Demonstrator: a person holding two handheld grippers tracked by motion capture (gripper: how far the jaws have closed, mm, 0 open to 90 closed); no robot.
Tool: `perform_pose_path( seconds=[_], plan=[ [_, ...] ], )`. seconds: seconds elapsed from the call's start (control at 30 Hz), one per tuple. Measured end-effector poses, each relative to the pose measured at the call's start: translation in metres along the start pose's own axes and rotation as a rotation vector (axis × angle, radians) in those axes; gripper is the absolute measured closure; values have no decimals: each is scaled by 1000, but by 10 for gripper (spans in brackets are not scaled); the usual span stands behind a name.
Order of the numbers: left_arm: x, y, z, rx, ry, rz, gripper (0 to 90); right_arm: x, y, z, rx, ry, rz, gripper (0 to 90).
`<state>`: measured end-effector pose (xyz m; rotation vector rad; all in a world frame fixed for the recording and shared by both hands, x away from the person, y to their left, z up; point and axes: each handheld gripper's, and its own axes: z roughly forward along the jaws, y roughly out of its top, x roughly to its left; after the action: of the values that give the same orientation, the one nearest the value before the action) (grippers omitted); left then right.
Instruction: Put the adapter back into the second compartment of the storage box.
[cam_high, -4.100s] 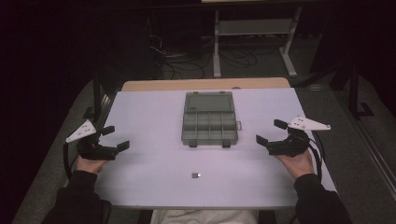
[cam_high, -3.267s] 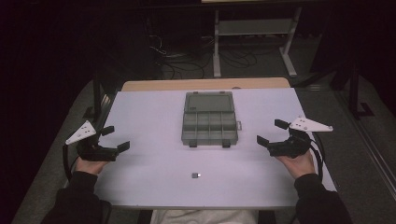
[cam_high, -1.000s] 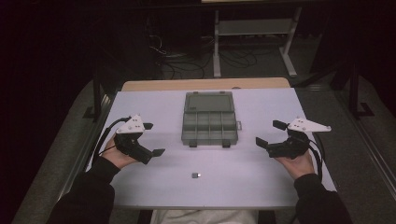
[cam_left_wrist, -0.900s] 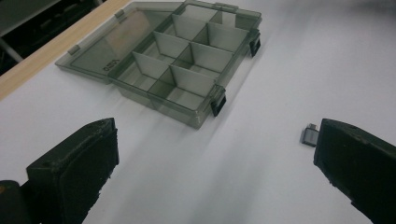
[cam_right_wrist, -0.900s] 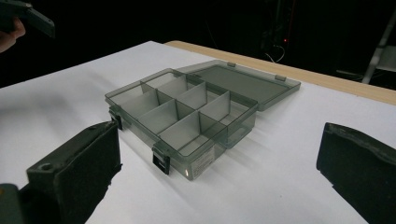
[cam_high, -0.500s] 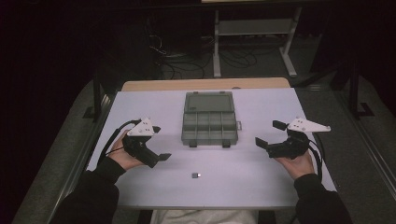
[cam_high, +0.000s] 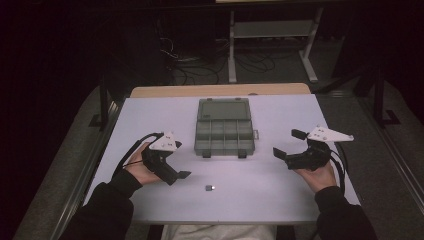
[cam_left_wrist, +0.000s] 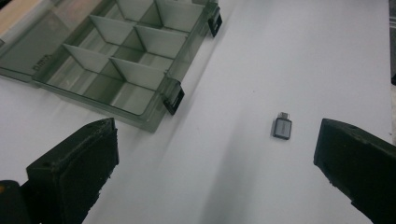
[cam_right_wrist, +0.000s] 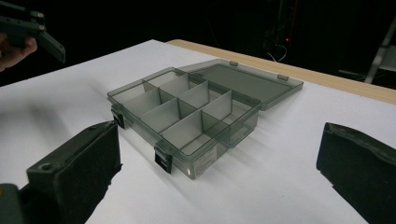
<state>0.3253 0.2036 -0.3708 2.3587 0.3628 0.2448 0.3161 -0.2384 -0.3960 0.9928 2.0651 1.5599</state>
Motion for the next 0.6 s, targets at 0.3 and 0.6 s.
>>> perform_pose_path(
  seconds=[0.3,0.6],
  plan=[
    [-4,3,10,42,-22,18,0,0,0,0,1,2,0,0],
    [-11,9,24,66,-72,38,0,0,0,0,1,5,1,0]
  ],
)
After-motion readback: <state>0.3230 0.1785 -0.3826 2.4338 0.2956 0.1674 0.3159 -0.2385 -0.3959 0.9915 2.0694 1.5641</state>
